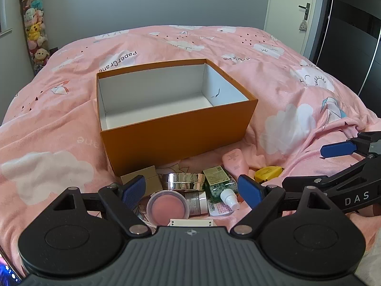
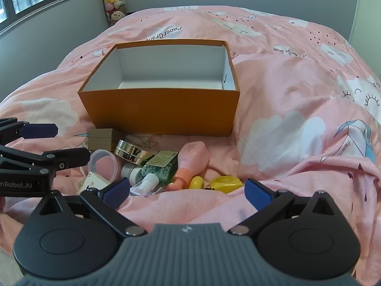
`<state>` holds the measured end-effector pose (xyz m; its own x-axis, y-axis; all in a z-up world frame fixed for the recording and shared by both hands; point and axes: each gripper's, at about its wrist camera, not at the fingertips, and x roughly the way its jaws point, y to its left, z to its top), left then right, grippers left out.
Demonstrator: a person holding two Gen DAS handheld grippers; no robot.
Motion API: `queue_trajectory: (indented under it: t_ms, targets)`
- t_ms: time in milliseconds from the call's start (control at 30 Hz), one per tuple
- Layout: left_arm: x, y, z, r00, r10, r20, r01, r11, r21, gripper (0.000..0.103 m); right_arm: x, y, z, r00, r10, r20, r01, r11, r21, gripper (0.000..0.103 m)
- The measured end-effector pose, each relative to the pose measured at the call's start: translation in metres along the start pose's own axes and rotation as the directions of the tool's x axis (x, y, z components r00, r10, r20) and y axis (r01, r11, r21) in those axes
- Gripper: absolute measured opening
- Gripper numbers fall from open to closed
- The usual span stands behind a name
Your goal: Organize rigid objects
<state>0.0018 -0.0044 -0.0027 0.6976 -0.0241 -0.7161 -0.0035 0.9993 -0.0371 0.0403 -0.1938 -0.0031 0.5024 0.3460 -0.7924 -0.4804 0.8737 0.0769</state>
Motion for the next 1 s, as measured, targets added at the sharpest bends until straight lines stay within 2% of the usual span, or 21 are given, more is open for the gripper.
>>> queue_trajectory:
  t_ms: [1000]
  targets:
    - [0.0057, -0.0009, -0.0002, 1.000, -0.014, -0.028, 0.014, 1.000, -0.002, 0.102, 0.0050, 0.0003, 0.0002, 1.000, -0.003, -0.024, 0.004, 1.000, 0.008, 0.101]
